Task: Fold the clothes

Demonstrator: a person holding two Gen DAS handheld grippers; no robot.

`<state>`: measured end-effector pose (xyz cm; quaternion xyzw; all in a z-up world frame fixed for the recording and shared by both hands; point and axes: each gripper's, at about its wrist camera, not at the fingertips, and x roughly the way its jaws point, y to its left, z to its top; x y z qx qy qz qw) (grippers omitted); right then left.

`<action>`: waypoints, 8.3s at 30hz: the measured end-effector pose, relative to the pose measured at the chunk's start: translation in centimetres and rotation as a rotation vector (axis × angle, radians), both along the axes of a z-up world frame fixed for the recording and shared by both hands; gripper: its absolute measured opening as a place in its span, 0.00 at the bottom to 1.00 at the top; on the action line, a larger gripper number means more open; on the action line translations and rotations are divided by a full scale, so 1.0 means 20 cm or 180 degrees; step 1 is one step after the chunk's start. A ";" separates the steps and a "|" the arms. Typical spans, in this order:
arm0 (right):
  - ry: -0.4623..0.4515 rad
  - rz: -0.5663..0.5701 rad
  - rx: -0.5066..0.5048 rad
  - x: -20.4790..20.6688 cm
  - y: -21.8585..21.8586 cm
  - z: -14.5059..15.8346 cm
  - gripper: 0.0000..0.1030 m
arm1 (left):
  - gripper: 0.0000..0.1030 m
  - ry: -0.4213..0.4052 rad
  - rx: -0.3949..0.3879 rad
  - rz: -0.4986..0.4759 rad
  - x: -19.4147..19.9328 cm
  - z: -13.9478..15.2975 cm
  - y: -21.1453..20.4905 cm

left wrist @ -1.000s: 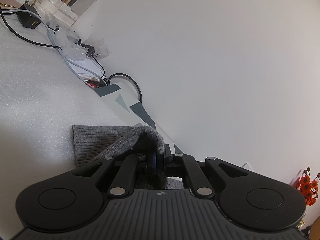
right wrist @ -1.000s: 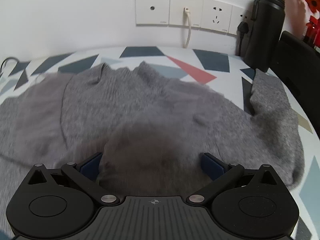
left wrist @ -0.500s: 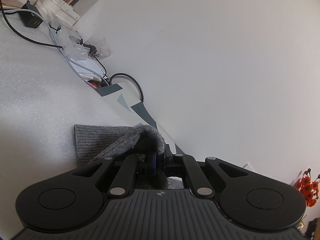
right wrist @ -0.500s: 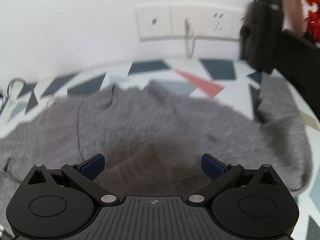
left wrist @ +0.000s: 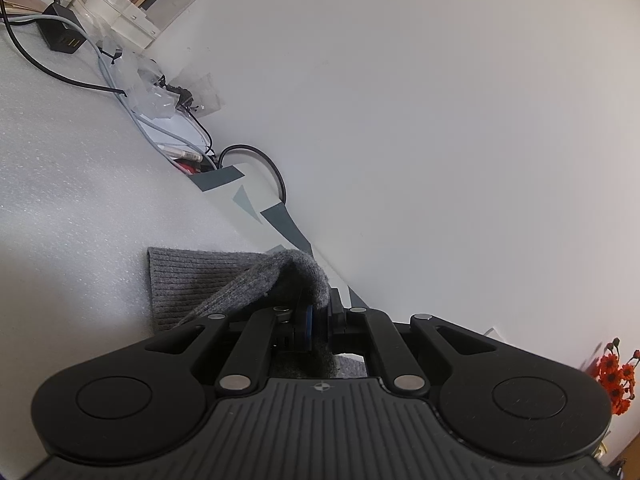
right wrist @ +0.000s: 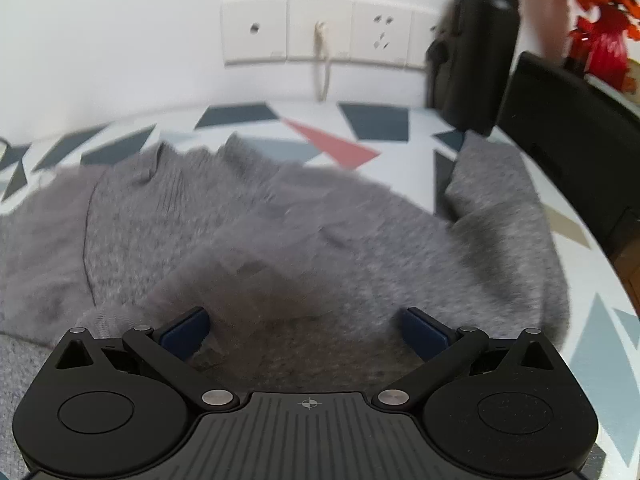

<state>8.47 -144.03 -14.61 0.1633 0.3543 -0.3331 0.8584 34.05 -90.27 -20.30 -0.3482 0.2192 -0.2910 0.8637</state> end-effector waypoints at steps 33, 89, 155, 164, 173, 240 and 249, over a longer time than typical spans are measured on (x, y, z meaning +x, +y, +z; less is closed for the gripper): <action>-0.0364 -0.0340 -0.0187 -0.20 -0.10 -0.10 0.99 | 0.05 -0.0526 0.1180 -0.1579 -0.14 0.66 -1.05; -0.0330 0.0382 -0.0912 0.01 0.23 0.14 0.99 | 1.00 -0.0795 0.2899 -0.1217 -0.22 0.09 -0.82; -0.0548 -0.0254 -0.0120 -0.10 -0.33 0.10 0.02 | 1.00 -0.0627 0.2882 -0.1155 -0.18 0.07 -0.82; -0.0374 -0.0262 -0.0075 -0.10 -0.33 0.02 0.28 | 1.00 -0.0610 0.2866 -0.1165 -0.17 0.06 -0.82; -0.0280 0.0066 -0.0309 -0.09 -0.16 0.07 0.67 | 1.00 -0.0621 0.2879 -0.1157 -0.18 0.07 -0.82; -0.0558 -0.0676 0.0178 -0.67 -0.72 -0.06 0.06 | 1.00 -0.0431 0.2536 -0.1534 -0.21 0.13 -1.16; -0.0589 -0.0665 0.0138 -0.80 -0.56 0.04 0.41 | 1.00 -0.0422 0.2623 -0.1495 -0.20 0.13 -1.14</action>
